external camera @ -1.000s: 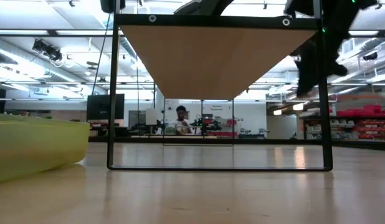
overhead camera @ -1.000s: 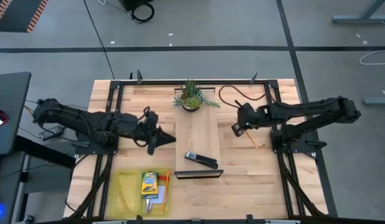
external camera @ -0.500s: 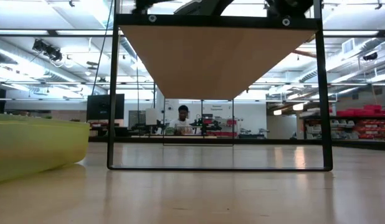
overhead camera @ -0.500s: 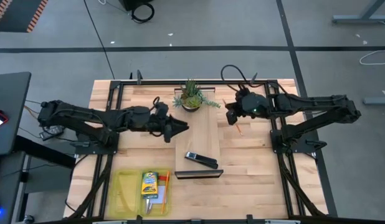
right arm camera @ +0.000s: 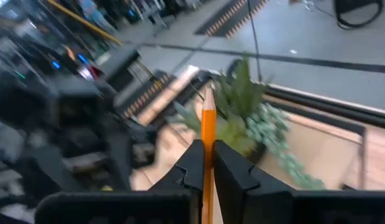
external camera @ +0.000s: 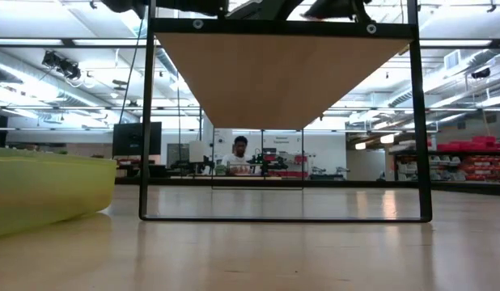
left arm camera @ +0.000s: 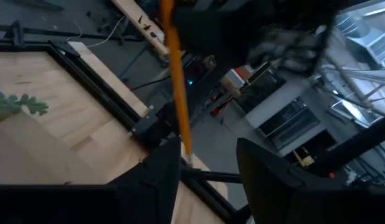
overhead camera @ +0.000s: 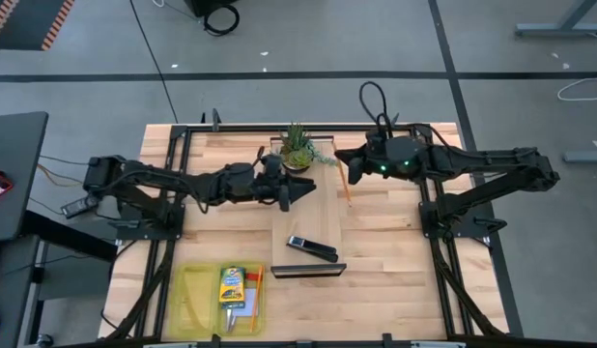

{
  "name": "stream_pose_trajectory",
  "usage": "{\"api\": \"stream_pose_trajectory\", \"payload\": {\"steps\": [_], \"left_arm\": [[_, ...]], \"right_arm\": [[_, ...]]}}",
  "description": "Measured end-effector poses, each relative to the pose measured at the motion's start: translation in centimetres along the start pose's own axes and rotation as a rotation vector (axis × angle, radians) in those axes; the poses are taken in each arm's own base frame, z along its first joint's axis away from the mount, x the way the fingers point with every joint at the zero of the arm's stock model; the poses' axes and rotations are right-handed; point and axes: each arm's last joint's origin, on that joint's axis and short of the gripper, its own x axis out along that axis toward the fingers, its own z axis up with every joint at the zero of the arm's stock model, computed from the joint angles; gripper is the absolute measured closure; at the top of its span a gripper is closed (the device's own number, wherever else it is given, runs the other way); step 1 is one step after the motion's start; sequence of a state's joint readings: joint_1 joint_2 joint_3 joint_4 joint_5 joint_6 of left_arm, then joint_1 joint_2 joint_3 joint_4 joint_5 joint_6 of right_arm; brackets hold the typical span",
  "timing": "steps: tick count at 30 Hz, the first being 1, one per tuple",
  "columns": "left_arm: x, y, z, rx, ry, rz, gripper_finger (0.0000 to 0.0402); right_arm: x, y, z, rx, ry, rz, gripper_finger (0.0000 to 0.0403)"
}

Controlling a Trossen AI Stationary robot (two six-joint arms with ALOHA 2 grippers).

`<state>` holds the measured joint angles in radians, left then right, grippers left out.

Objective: Pack school essentials
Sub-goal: Put the pencil into the supply box

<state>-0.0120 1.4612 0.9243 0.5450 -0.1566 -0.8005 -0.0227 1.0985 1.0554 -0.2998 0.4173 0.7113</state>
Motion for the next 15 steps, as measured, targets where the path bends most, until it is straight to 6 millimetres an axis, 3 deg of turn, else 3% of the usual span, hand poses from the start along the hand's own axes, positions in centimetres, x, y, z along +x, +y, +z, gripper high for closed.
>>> {"api": "stream_pose_trajectory", "payload": {"steps": [15], "left_arm": [[6.4,-1.8,0.8,0.064,0.018,0.070,0.0240]], "right_arm": [[-0.1,1.3,1.5,0.088,-0.142,0.134,0.0372]]}}
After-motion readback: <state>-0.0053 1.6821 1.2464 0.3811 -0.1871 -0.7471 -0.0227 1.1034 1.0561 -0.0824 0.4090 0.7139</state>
